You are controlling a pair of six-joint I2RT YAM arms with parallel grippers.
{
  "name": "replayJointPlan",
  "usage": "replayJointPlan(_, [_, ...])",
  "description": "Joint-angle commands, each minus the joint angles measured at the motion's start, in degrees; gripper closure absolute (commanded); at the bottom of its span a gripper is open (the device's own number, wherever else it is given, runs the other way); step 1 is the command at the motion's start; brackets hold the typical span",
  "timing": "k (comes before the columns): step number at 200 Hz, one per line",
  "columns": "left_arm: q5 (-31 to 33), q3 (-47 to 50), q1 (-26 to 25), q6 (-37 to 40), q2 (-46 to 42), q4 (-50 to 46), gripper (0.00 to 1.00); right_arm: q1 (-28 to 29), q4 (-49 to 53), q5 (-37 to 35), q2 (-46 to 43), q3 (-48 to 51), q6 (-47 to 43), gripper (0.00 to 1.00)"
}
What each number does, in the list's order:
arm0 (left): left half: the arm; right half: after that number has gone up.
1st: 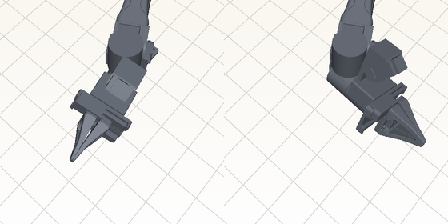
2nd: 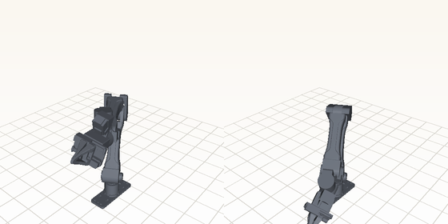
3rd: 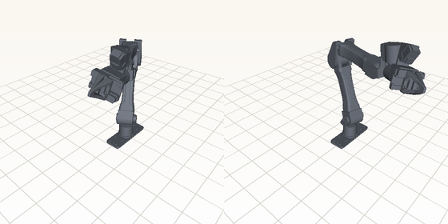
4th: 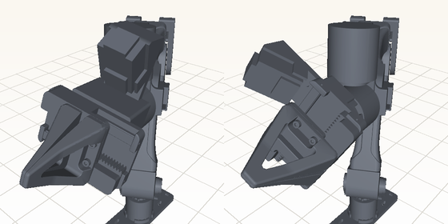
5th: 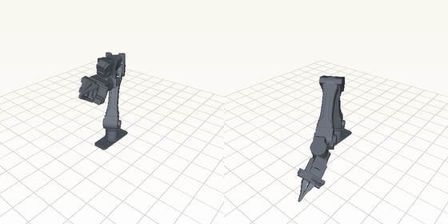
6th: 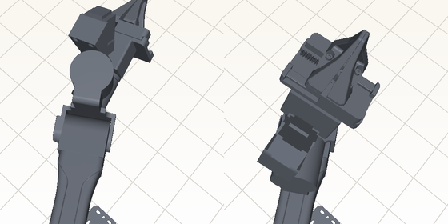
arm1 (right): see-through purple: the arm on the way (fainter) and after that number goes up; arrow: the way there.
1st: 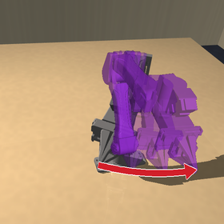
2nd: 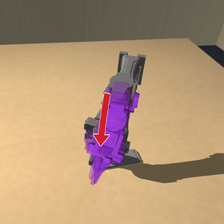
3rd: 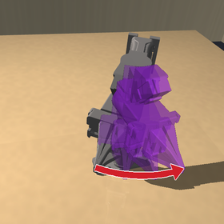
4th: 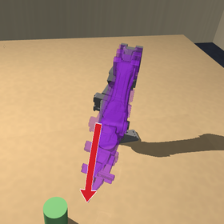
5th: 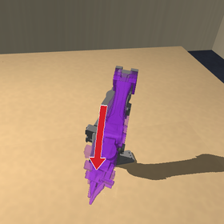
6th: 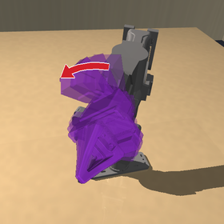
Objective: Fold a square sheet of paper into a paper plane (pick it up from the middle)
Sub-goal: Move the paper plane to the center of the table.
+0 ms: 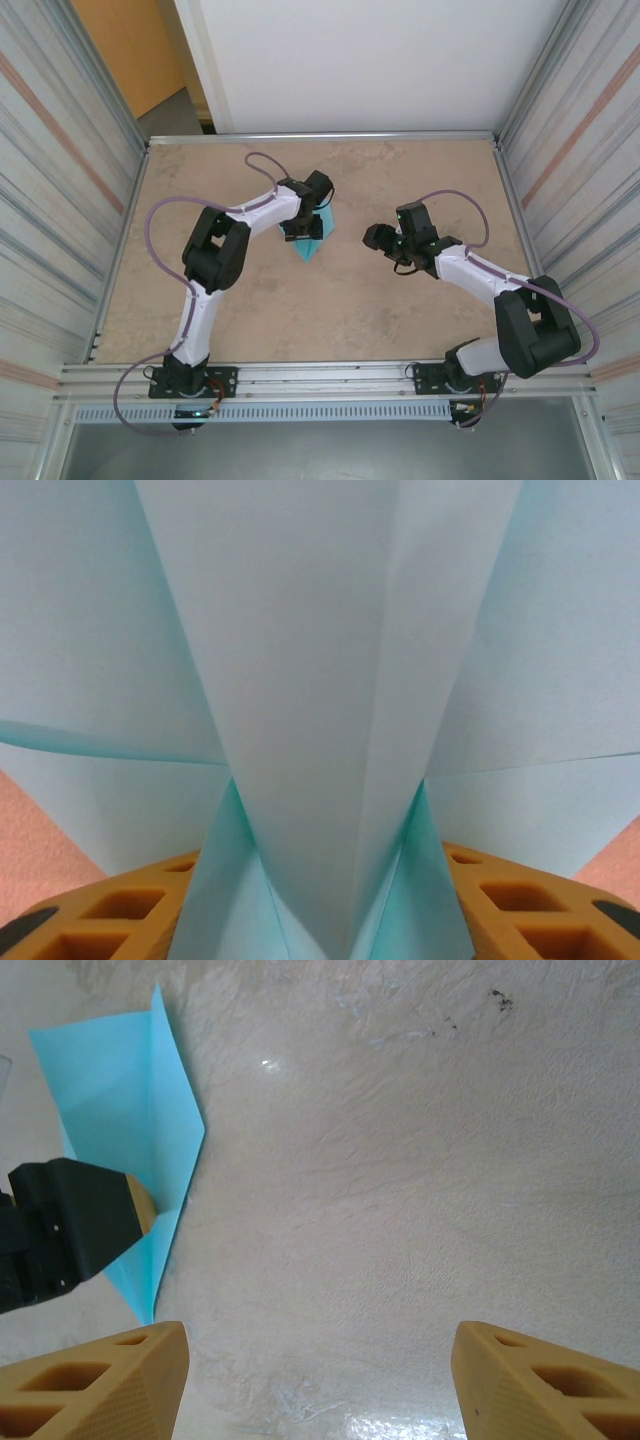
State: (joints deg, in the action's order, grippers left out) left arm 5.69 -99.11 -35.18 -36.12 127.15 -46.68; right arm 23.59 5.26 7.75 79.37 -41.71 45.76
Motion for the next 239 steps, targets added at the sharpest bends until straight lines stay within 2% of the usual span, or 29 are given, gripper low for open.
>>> replayJointPlan(1, [0.40,-0.16,0.48,-0.96,3.89,-0.56,0.48,-0.44,0.54,0.95,-1.13,0.45,-0.95,0.30])
replayJointPlan(107, [-2.69,0.14,0.48,-0.78,-6.70,1.09,0.46,-0.68,1.36,-0.10,-2.55,0.04,-0.89,0.30])
replayJointPlan(187, [-1.14,8.47,0.77,0.47,-24.26,4.45,0.39,-2.57,7.21,-3.82,-6.75,-3.07,-6.03,0.25])
replayJointPlan(224, [0.14,18.14,4.15,2.03,-35.47,9.67,0.28,-4.40,10.07,-7.39,-10.50,-4.14,-11.82,0.16])
replayJointPlan(239, [1.43,24.36,6.85,3.15,-41.08,13.17,0.18,-5.33,12.03,-11.99,-13.87,-4.51,-15.77,0.04])
